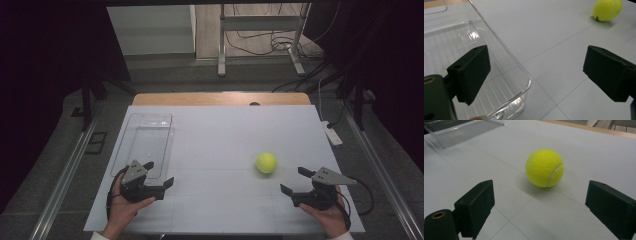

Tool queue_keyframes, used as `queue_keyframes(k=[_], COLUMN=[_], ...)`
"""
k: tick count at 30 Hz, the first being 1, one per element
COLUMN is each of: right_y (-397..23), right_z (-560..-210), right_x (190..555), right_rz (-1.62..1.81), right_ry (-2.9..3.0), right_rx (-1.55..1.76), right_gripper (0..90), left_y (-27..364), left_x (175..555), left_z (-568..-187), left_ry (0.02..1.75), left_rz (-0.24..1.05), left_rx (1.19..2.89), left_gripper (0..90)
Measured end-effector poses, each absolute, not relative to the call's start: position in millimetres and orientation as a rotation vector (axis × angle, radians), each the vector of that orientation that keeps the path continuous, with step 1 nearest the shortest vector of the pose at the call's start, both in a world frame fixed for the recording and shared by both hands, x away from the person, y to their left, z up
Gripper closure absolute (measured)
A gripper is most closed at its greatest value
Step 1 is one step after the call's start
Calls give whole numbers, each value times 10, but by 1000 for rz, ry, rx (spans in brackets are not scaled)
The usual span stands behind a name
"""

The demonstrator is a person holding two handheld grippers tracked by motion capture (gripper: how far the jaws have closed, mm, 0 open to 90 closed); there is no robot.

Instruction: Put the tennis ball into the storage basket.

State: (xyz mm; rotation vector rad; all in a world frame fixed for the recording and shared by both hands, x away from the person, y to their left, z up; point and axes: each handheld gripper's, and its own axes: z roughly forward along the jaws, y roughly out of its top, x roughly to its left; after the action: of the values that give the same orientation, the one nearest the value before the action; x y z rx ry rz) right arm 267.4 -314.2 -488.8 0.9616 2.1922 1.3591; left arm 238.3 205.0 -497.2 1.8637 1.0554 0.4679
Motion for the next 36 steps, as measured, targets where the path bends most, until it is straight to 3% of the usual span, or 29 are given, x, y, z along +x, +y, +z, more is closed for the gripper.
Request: queue_keyframes(k=[36], right_y=[-3106], right_z=[-4909], right_x=[2709], right_rz=[1382], right_ry=[2207], right_rx=[969], right_gripper=[89], left_y=[1936], left_x=[2436], left_z=[-4853], left_ry=[1040], left_rz=[416], left_rx=[1877], left_gripper=[99])
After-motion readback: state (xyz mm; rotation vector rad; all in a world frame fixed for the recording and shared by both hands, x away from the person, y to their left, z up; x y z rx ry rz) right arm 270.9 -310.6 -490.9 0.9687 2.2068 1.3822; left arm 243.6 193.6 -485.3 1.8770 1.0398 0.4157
